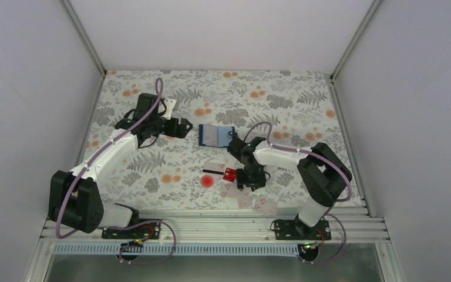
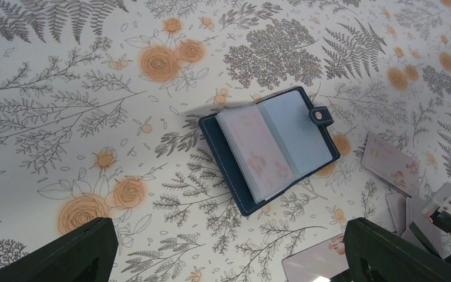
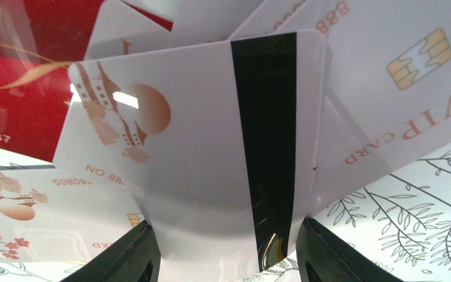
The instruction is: Put the credit cards into the card holder
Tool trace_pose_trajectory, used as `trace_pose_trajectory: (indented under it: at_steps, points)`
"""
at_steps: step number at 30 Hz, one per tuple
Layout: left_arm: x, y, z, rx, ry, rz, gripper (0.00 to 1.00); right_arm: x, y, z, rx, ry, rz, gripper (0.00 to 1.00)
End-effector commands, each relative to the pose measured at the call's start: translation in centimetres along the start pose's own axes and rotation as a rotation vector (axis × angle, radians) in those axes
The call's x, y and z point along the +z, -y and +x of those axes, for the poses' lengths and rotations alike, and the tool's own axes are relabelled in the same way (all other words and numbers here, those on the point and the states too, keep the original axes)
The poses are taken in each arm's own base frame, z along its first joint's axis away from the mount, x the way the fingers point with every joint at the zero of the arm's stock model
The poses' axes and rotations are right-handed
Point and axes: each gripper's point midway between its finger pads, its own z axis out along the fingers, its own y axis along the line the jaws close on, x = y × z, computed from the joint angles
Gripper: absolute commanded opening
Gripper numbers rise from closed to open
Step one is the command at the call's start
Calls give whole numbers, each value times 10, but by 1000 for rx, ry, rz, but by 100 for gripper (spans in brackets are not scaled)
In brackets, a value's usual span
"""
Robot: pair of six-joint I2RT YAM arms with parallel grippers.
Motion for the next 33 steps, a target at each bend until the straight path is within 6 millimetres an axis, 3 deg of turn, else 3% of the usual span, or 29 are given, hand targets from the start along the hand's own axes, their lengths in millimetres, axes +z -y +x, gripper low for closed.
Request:
trace_pose_trajectory:
  at_steps: [1,8,17,23,28,33]
  points:
    - [-10,7,-14,11,46,19,97,3,15,16,7,-29,63,55]
    - [-12,10,-18,-1,48,36,97,-18,1,0,-18,41,21,55]
    - [-19,31,-30,-67,45,138,97,-50,-12,-12,-36,110,-25,55]
    - [-13,46,-30,-152,-60,227,97,-85,-32,-33,-65,217,-85,55]
    - [1,60,-15,-260,-205,344,97,-111,-48,-47,-97,290,-140,55]
    - [2,76,-17,-295,-229,463,96,-137,-65,-58,-140,359,-201,54]
